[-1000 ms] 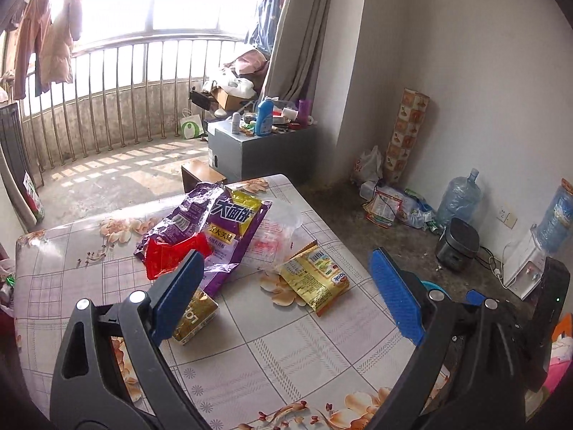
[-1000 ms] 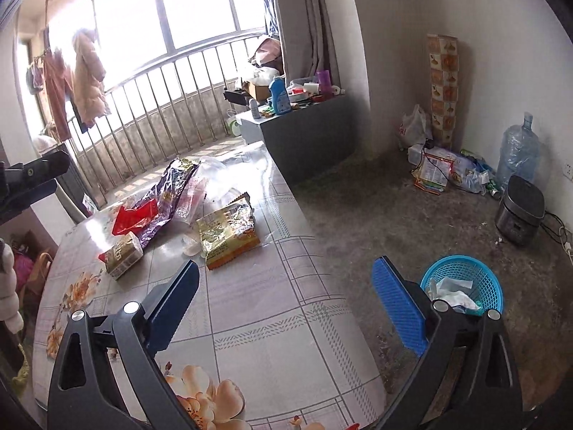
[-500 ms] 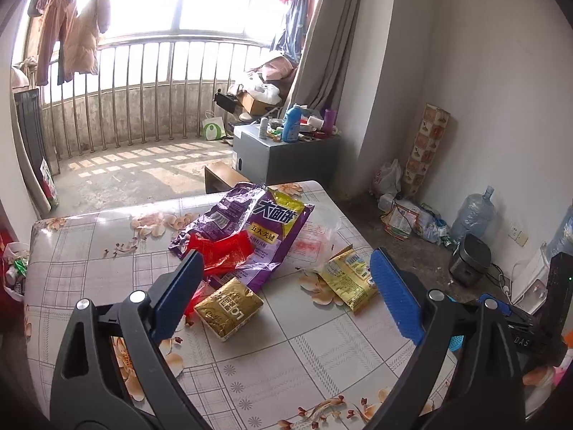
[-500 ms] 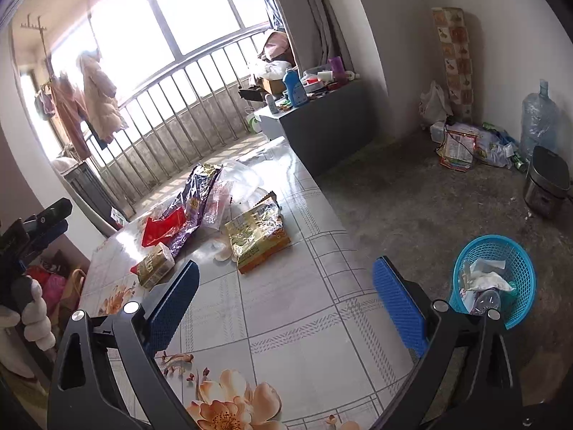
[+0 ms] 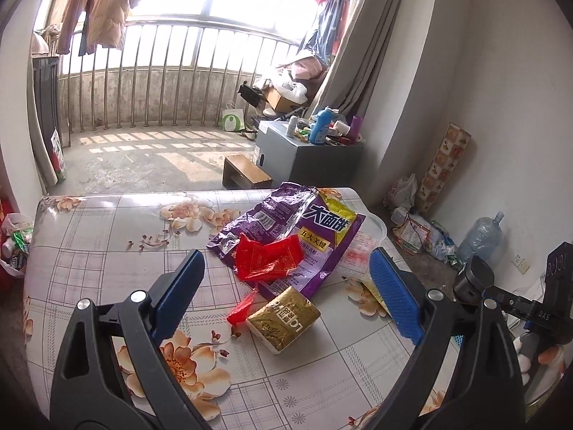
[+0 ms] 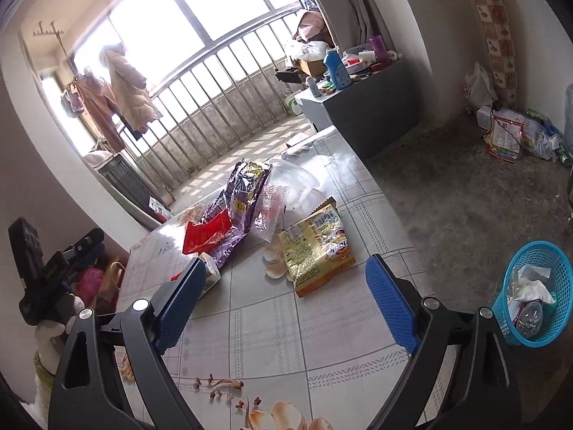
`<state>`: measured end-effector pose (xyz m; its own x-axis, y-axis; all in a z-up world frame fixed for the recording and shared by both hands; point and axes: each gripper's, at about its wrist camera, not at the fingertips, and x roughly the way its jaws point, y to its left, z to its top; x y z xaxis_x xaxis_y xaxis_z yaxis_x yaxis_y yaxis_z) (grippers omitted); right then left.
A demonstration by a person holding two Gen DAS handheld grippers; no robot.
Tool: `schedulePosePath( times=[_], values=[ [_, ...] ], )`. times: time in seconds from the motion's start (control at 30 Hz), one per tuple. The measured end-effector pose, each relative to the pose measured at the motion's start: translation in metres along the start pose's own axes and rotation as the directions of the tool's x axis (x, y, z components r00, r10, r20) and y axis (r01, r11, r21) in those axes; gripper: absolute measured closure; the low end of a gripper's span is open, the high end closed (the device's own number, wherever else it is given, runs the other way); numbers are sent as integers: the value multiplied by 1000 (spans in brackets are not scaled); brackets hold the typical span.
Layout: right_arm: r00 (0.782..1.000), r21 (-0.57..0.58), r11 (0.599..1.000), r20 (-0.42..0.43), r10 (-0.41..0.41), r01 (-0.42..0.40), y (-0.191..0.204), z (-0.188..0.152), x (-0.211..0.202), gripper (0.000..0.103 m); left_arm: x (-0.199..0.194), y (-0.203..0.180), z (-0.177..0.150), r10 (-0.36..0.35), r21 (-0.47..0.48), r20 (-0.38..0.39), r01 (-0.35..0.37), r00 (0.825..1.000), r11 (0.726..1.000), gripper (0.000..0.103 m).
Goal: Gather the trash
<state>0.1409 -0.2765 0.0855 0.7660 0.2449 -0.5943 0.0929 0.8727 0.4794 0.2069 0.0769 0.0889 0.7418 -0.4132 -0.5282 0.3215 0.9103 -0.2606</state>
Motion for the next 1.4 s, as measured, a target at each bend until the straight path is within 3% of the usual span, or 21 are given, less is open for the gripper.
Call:
schedulePosePath(
  times=[0.17, 0.43, 0.53, 0.7, 0.8, 0.87, 0.97, 1.1, 1.3, 1.4],
  values=[
    [997, 15, 998, -46, 60, -59, 1, 31, 40, 17, 42, 35, 8, -36, -77, -77, 30, 996, 997, 27],
    [989, -52, 992, -103, 109, -115, 5, 103, 126, 18, 122, 91, 32, -81, -211, -170, 44, 982, 976, 47],
    [978, -64, 984, -137, 156, -166, 7, 124, 163, 18, 157, 96, 38, -95, -207, -214, 50, 972, 977, 53],
    [962, -96, 978, -220, 161, -186, 12, 137, 225, 18, 207, 88, 37, -74, -133, -284, 37, 956, 990, 58],
    [940, -112, 970, -294, 173, -214, 14, 136, 256, 18, 226, 83, 30, -54, -84, -314, 29, 948, 996, 61],
    [921, -113, 967, -347, 175, -227, 15, 132, 273, 18, 235, 81, 24, -59, -75, -332, 36, 941, 997, 70],
    [896, -123, 959, -403, 185, -254, 13, 119, 281, 40, 239, 80, 13, -84, -81, -353, 59, 932, 995, 86],
    [871, -98, 940, -416, 260, -327, 8, 104, 271, 53, 237, 74, -2, -107, -58, -382, 91, 918, 994, 99],
    [817, 2, 897, -412, 404, -442, 2, 76, 250, 70, 216, 64, -23, -167, -73, -409, 150, 897, 986, 100],
    [798, 19, 879, -410, 441, -476, 5, 58, 235, 73, 199, 59, -37, -191, -78, -413, 174, 891, 982, 100]
  ],
)
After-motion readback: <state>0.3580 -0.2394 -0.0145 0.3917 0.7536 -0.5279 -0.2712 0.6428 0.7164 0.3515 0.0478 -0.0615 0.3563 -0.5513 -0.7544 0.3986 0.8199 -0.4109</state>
